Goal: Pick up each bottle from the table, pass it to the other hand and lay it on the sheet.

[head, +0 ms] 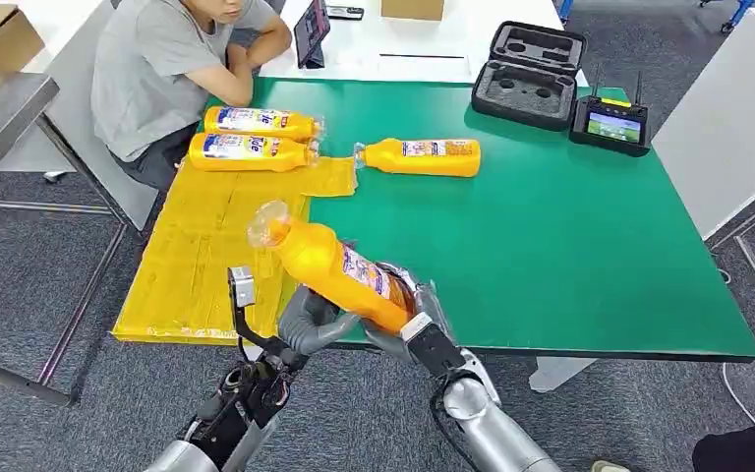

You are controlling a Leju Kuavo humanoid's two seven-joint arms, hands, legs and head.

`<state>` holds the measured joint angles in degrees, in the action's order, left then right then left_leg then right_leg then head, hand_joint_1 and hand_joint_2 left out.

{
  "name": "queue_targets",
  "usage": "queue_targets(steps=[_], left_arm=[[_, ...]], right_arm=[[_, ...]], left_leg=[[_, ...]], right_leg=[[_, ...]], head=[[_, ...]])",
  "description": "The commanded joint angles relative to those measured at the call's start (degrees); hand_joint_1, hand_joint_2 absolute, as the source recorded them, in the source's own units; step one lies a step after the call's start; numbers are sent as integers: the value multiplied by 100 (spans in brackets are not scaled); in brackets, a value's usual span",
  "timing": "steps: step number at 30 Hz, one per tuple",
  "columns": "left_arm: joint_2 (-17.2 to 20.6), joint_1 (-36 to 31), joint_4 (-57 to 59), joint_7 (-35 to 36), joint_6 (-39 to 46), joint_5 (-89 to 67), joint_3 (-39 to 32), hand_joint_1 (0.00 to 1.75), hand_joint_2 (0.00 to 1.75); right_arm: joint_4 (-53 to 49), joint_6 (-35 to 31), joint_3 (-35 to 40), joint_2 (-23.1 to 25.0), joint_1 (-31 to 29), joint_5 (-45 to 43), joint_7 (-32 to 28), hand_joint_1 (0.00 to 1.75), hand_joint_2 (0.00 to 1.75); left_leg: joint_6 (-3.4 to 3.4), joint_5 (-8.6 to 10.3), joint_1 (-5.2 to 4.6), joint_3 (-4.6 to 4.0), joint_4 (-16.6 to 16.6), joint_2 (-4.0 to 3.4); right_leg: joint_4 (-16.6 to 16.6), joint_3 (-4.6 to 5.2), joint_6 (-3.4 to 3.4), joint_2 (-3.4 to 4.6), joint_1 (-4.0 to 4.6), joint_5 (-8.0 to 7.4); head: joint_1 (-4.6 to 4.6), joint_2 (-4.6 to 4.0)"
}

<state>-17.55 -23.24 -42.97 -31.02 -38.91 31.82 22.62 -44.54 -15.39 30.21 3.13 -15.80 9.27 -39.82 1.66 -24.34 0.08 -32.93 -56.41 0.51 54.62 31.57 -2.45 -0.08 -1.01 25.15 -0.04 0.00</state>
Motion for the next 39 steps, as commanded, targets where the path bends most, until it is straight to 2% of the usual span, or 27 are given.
queue_targets(steps=[1,7,23,39], left_arm=[[99,-234,215,-95,393,-57,172,0,175],[140,-302,258,-410,898,-334,176,0,175],[199,-266,190,-724,771,-439,167,0,175],[176,-288,290,-677,779,-529,200,0,175]], right_arm=[[348,27,278,124,-340,-3,-18,175,175],[591,50,314,195,-443,-76,-18,175,175],[507,-19,320,146,-450,-201,-18,175,175],[485,27,225,128,-425,-220,-18,175,175]], left_leg=[[-7,-6,3,6,-5,-13],[-10,-8,5,7,-9,-18],[-6,-2,2,4,-2,-9],[-8,-5,3,8,-5,-11]], right_leg=[[4,-3,10,10,4,2],[8,-2,13,14,7,3],[1,-1,8,7,3,0],[5,-4,11,7,4,3]], head=[[0,0],[0,0],[0,0],[0,0]])
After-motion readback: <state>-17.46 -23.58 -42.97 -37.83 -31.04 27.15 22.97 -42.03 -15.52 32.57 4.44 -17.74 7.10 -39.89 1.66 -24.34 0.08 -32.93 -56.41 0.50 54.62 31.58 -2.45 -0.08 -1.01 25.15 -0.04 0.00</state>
